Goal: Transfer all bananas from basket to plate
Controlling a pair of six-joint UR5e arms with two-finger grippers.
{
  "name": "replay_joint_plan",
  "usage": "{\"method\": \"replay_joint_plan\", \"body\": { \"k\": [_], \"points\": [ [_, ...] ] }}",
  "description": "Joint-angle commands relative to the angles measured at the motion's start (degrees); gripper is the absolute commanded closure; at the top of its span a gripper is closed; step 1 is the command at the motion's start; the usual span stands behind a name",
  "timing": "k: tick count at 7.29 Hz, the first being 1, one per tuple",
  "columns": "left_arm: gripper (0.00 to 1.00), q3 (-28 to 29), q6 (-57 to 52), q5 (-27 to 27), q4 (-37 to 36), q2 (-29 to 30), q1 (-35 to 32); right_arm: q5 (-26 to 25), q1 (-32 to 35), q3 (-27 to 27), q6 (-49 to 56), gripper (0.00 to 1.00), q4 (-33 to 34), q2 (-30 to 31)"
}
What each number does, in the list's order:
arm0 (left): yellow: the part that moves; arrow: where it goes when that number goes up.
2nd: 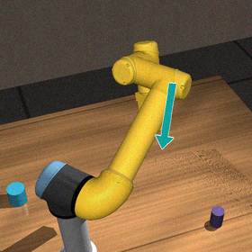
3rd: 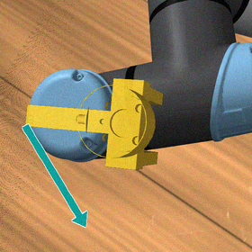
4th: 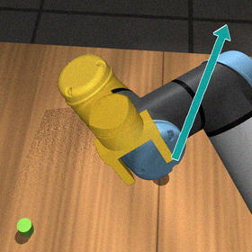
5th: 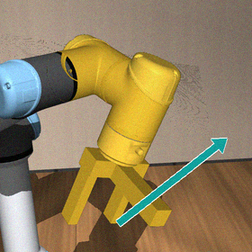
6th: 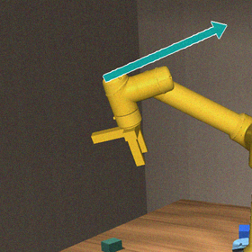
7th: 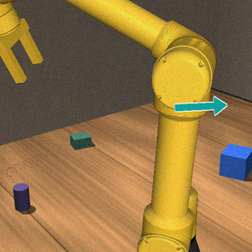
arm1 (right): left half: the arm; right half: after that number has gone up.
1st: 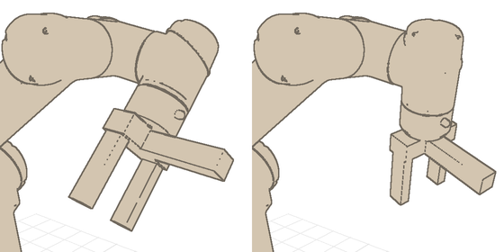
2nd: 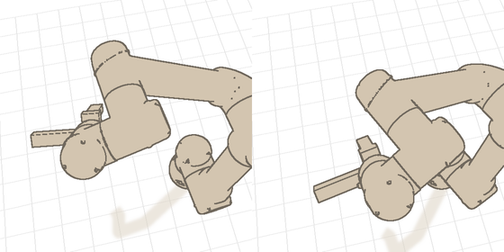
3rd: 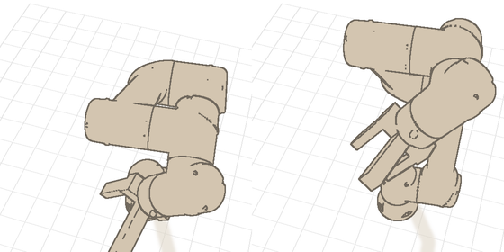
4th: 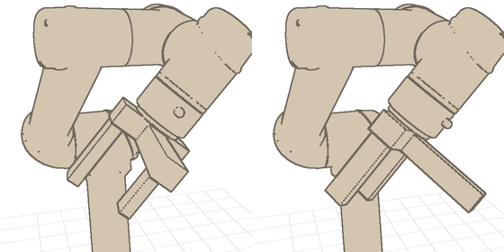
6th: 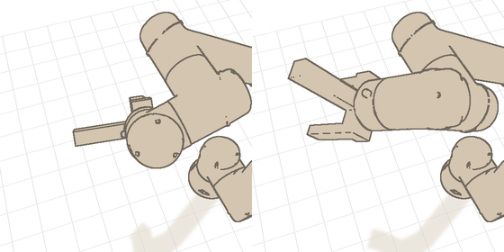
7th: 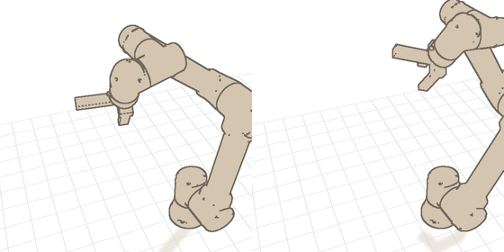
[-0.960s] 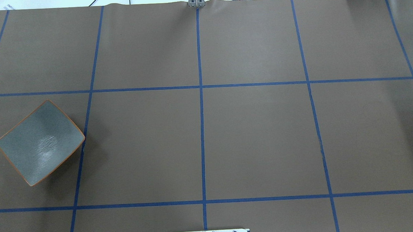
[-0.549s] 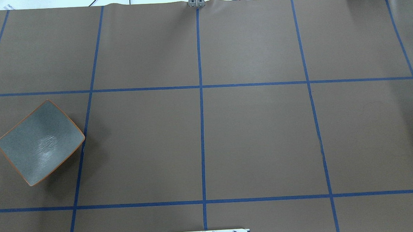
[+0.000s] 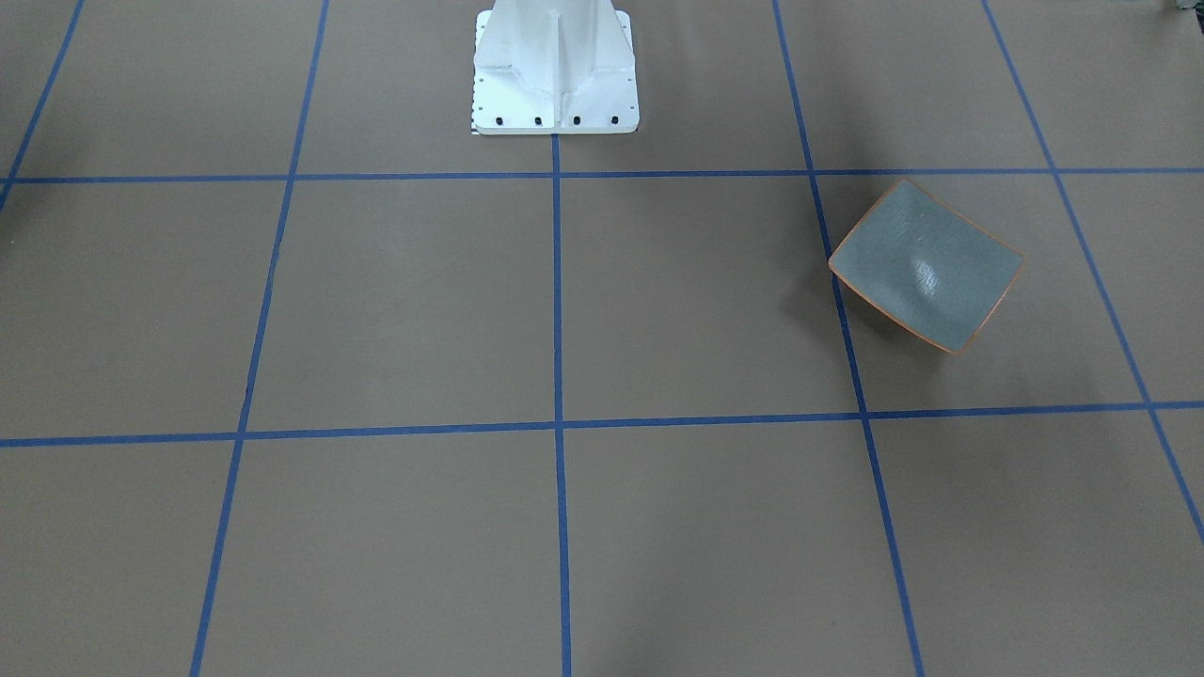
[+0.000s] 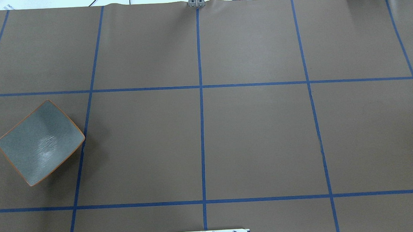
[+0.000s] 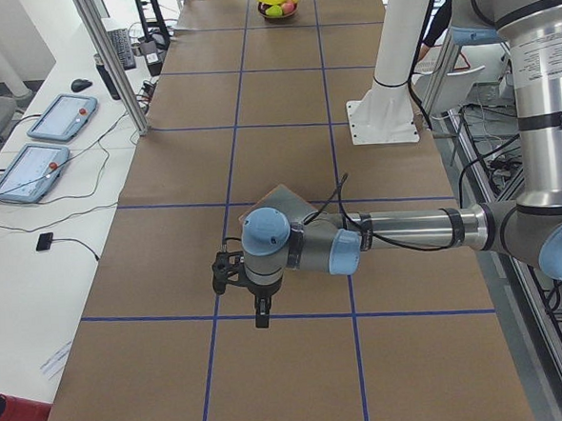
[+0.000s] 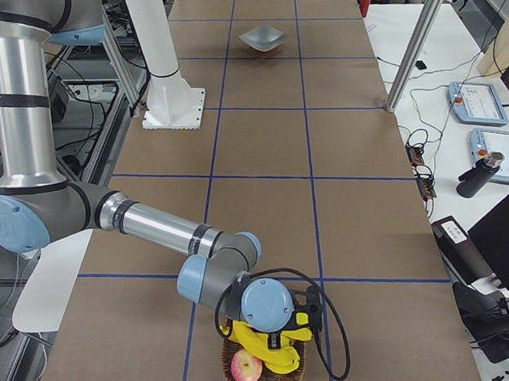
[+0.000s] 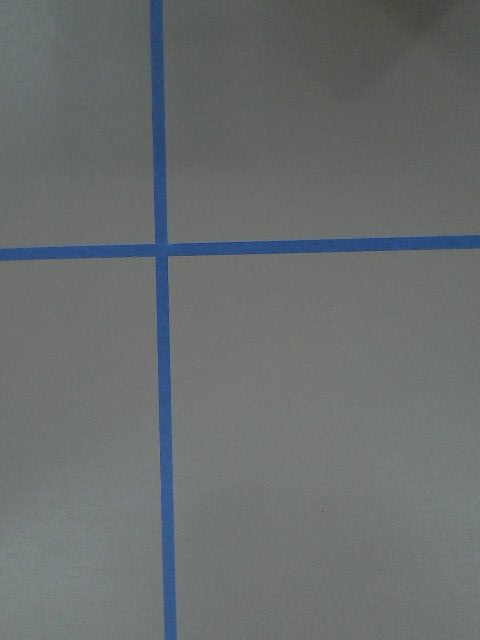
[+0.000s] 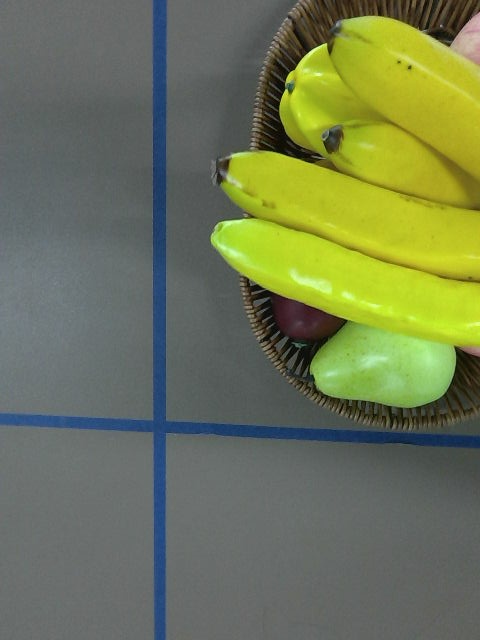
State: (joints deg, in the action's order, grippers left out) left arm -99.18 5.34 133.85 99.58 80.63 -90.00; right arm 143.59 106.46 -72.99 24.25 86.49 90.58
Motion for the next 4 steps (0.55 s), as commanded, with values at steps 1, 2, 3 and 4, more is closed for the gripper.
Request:
{"method": "replay_joint_plan", "body": {
  "k": [1, 2, 3, 4],
  "points": [
    [0.0, -0.1, 0.1, 0.1, 0.0, 0.6, 0.0, 0.9, 0.3, 9.2, 0.4, 0.0, -7.0, -1.9],
    [0.0, 0.0, 0.1, 0.1, -0.1, 0.9, 0.0, 0.5, 0.3, 9.5, 0.4, 0.0, -7.0, -2.1],
    [0.0, 0.0, 0.1, 0.1, 0.0, 1.0, 0.0, -0.2, 0.3, 9.7, 0.4, 0.0, -7.1, -2.2],
    [0.0, 0.0, 0.1, 0.1, 0.0, 1.1, 0.0, -0.4, 0.3, 11.7, 0.4, 0.0, -7.4, -3.2]
  ]
}}
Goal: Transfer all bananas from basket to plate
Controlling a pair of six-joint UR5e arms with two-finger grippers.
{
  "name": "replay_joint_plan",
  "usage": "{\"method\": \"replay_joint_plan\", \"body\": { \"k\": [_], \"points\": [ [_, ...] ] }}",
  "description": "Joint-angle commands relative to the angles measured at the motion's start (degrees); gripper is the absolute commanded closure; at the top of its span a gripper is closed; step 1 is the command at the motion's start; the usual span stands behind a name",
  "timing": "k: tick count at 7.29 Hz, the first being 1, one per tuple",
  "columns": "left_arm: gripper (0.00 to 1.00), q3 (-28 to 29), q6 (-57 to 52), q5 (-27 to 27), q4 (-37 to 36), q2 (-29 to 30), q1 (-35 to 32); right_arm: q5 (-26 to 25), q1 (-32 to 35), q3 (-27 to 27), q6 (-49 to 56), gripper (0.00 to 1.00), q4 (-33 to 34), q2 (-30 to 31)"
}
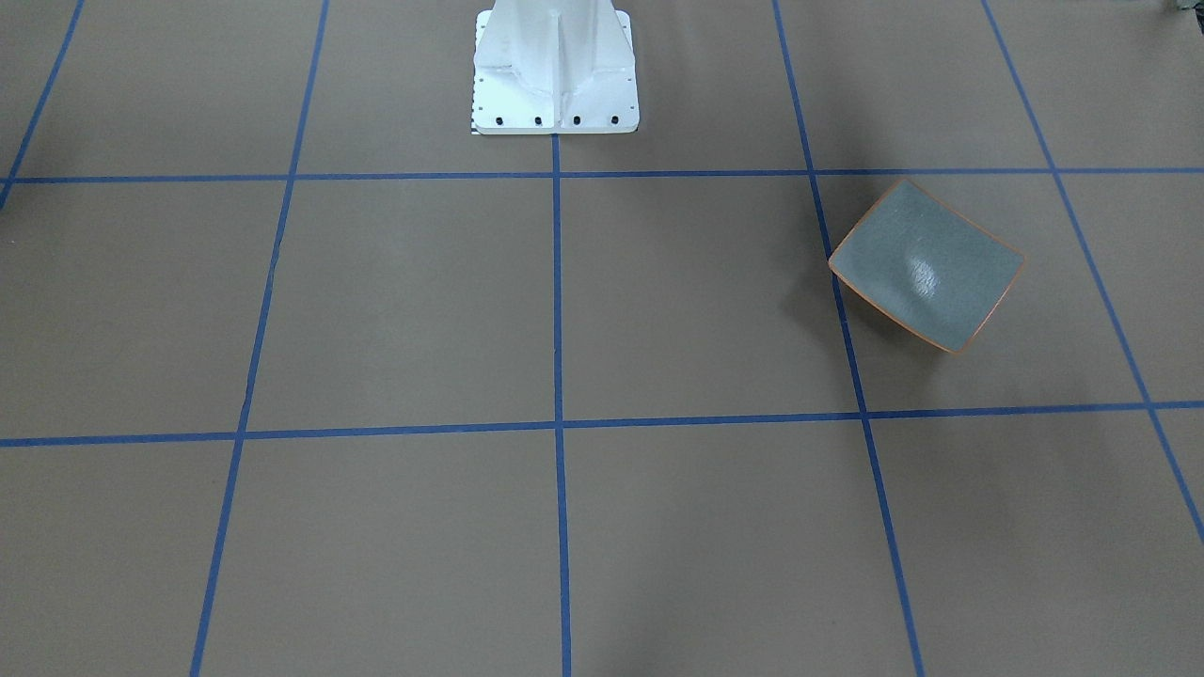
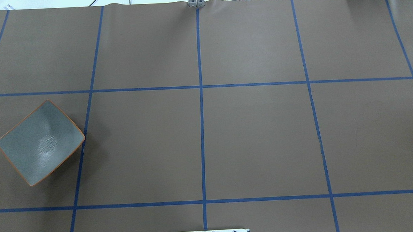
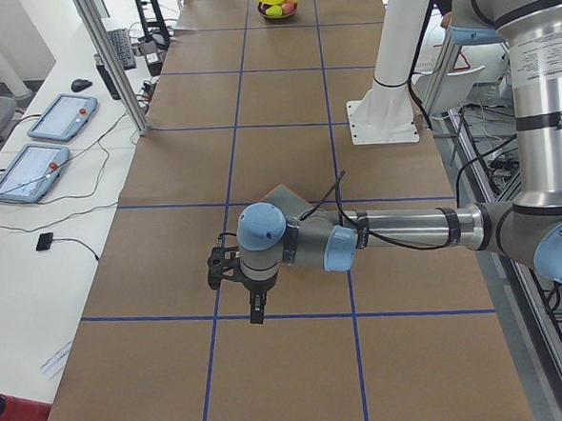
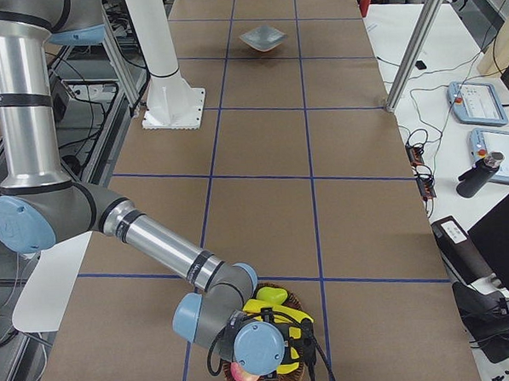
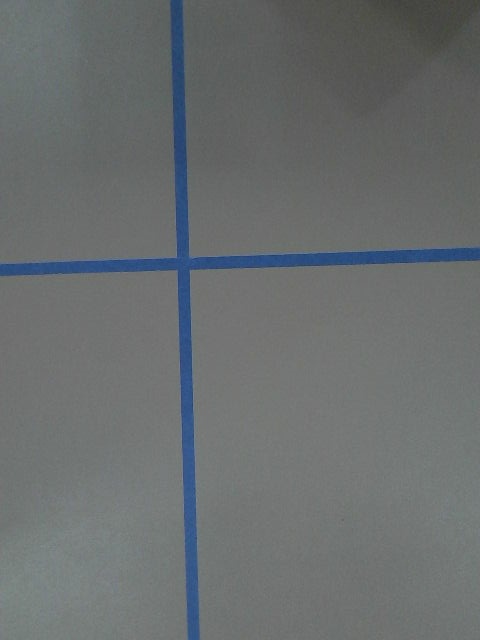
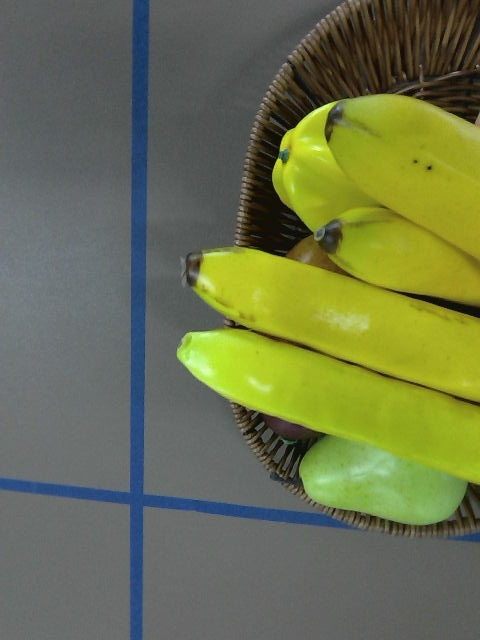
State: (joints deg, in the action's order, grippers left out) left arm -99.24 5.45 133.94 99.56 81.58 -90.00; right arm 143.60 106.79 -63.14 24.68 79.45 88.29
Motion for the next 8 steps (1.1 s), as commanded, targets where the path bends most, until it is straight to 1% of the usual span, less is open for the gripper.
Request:
{"method": "replay_joint_plan", "body": {
  "k": [1, 6, 8],
  "points": [
    [0.0, 0.1, 0.0, 0.0, -0.1, 0.6, 0.0, -0.6, 0.0, 4.8, 0.0, 0.0, -0.4, -3.0],
    [0.0, 0.2, 0.0, 0.0, -0.1, 0.8, 0.1, -1.6, -0.7, 8.9, -0.3, 0.0, -0.3, -3.6],
    [0.0, 0.5, -0.1, 0.0, -0.1, 0.8, 0.4, -1.6, -2.6, 9.6, -0.3, 0.0, -0.2, -3.7]
  ]
}}
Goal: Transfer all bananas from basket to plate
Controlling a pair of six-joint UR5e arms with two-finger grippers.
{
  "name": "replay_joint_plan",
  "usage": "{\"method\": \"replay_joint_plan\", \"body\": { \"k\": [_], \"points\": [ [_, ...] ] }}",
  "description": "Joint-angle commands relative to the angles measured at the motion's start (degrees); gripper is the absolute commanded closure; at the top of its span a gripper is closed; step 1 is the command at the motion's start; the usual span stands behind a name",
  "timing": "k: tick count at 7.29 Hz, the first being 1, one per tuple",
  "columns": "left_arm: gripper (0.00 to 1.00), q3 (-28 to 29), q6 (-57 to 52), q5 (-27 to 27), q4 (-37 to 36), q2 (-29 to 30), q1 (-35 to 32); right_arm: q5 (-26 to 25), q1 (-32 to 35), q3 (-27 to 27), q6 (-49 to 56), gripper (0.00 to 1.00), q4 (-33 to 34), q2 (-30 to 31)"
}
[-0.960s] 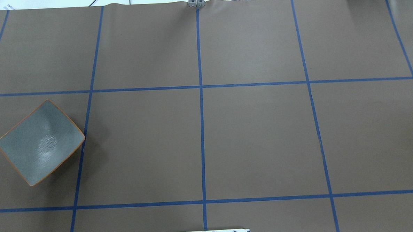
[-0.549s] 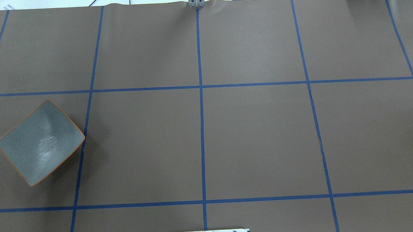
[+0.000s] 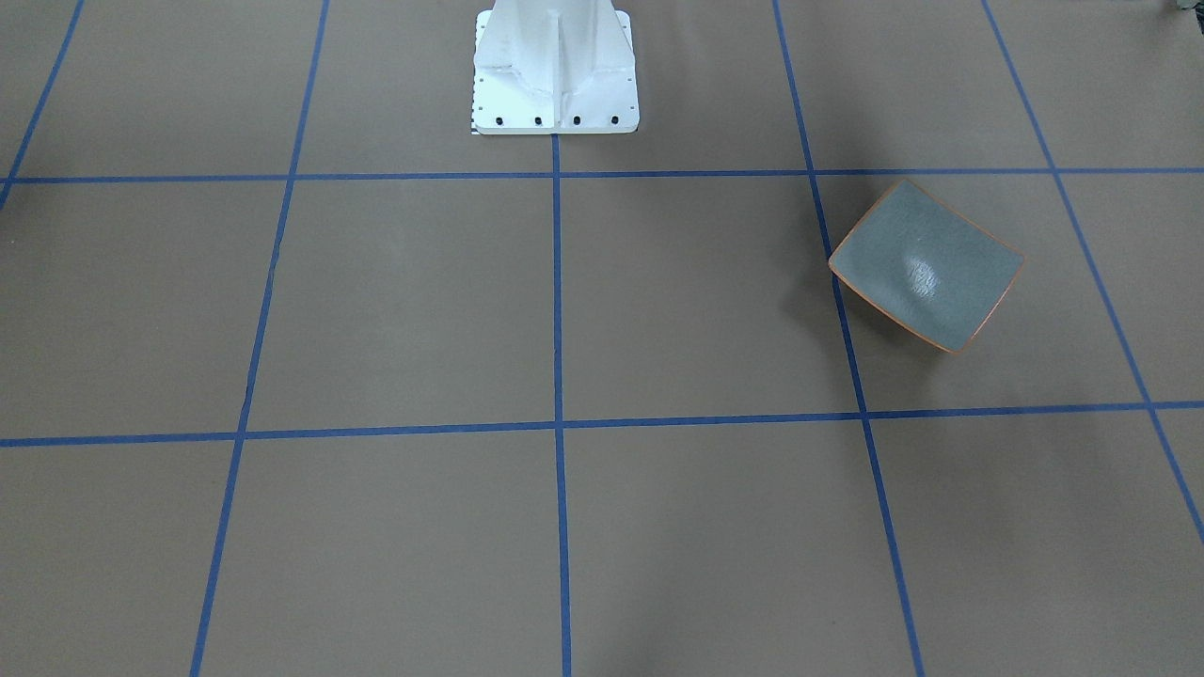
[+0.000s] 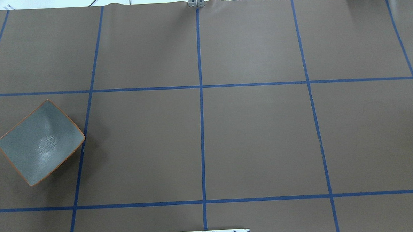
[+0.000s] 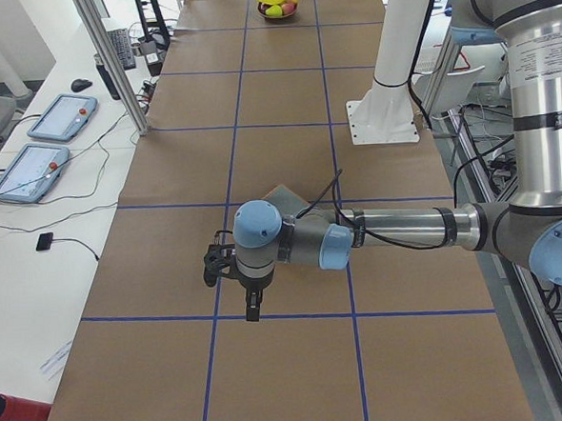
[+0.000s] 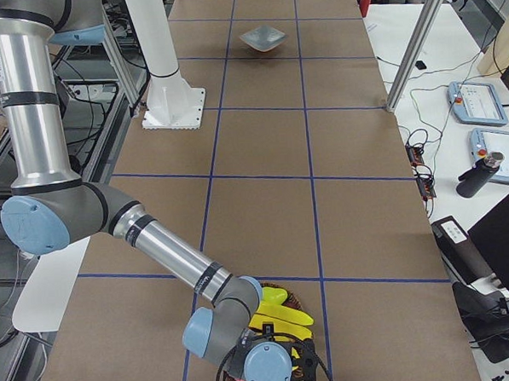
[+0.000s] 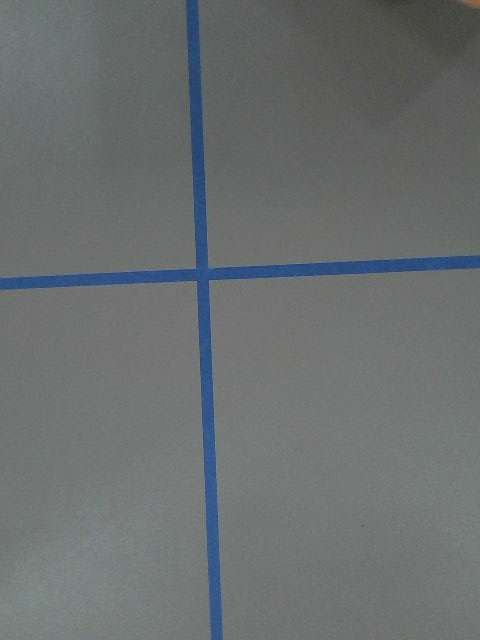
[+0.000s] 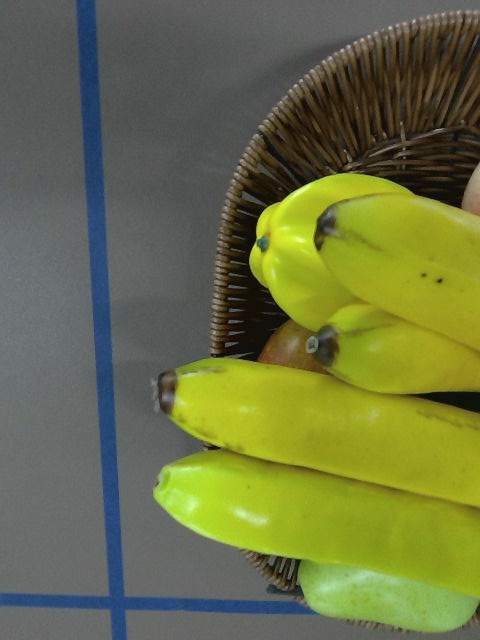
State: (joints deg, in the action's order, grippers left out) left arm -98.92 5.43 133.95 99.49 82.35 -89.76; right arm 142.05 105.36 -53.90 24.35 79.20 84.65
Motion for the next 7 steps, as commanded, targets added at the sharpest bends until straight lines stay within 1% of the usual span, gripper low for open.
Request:
{"method": "replay_joint_plan", "body": {
  "k": [1, 2, 4, 7],
  "points": [
    [0.0, 0.2, -0.1, 0.0, 0.0, 0.0, 0.4, 0.0, -1.9, 0.3, -0.1, 0.0, 0.1, -0.3],
    [0.0, 0.3, -0.1, 0.0, 0.0, 0.0, 0.6, -0.5, -2.5, 0.4, -0.8, 0.0, 0.1, -1.2],
    [0.0, 0.2, -0.1, 0.0, 0.0, 0.0, 0.6, -3.6, -3.0, 0.6, -2.5, 0.0, -0.2, -2.6],
    [0.0, 0.2, -0.1, 0.0, 0.0, 0.0, 0.8, -3.6, -3.0, 1.2, -2.5, 0.02, -0.2, -2.2]
  ]
}}
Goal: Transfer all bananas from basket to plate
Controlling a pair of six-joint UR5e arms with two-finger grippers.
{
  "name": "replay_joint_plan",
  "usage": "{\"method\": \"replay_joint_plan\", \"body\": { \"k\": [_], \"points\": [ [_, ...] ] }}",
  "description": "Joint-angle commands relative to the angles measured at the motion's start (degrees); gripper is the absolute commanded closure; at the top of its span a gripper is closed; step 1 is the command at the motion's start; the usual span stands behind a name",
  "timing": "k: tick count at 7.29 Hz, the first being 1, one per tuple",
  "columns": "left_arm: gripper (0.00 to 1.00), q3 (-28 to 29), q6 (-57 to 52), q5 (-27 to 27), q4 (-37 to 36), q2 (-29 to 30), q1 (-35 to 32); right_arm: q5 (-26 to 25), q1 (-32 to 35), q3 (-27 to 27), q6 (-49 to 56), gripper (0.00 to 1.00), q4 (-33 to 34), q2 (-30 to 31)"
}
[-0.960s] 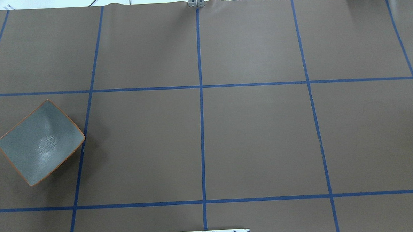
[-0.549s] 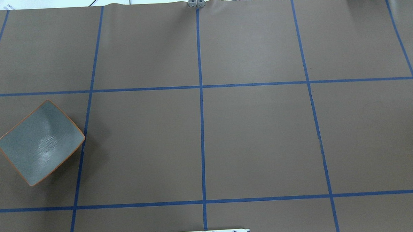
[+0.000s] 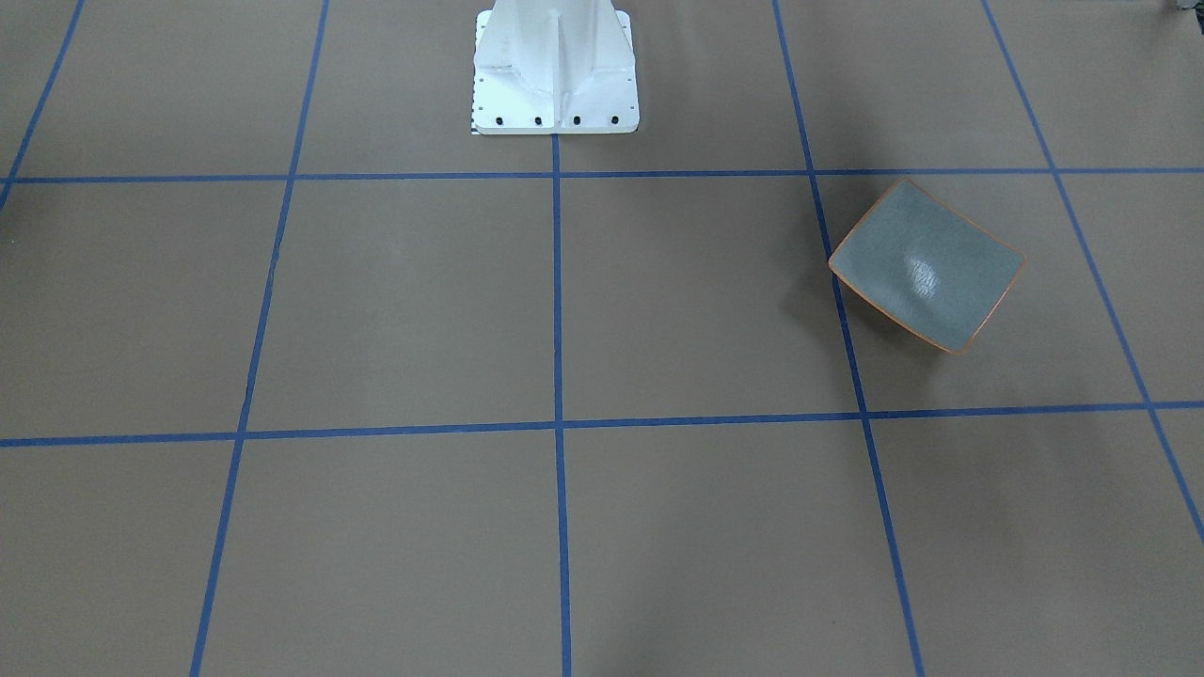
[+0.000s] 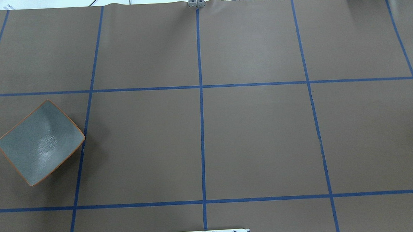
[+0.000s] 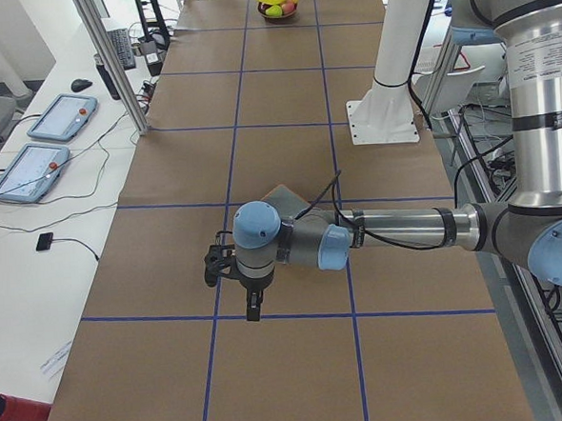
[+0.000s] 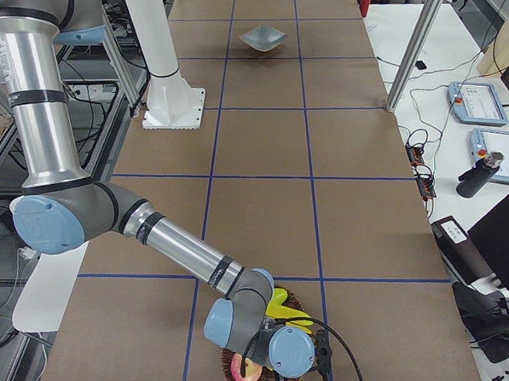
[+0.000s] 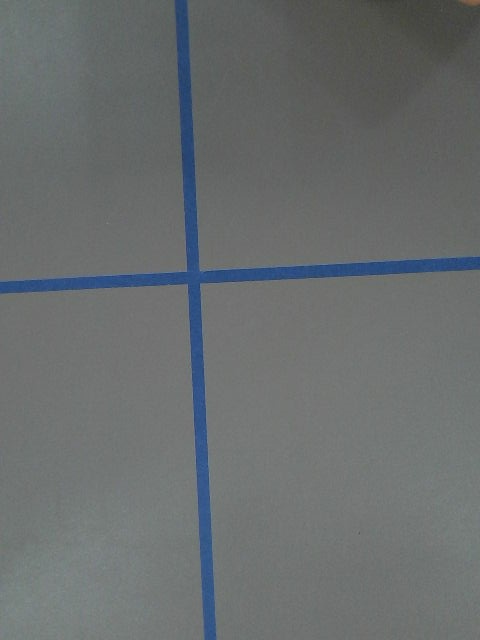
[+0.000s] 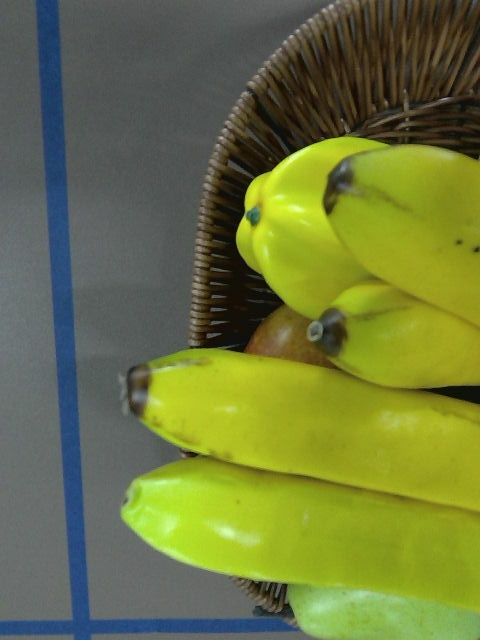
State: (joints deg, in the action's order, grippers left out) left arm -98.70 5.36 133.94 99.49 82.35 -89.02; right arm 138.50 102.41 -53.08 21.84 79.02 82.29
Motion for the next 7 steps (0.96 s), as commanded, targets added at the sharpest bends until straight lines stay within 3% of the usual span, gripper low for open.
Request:
{"method": "replay_joint_plan", "body": {
  "k": [1, 2, 3, 5, 7],
  "points": [
    [0.0, 0.0, 0.0, 0.0, 0.0, 0.0, 0.0, -0.1, 0.0, 0.5, 0.0, 0.02, 0.0, 0.4],
    [0.0, 0.0, 0.0, 0.0, 0.0, 0.0, 0.1, -0.1, 0.0, 0.5, 0.0, 0.02, 0.0, 0.6],
    [0.0, 0.0, 0.0, 0.0, 0.1, 0.0, 0.0, -0.1, -0.1, 0.6, 0.0, 0.11, 0.0, 0.4],
    [0.0, -0.1, 0.0, 0.0, 0.1, 0.0, 0.0, -0.2, -0.1, 0.7, 0.0, 0.46, 0.1, 0.3],
    [0.0, -0.1, 0.0, 0.0, 0.1, 0.0, 0.1, -0.2, -0.2, 1.2, 0.0, 0.6, 0.1, 0.0]
  ]
}}
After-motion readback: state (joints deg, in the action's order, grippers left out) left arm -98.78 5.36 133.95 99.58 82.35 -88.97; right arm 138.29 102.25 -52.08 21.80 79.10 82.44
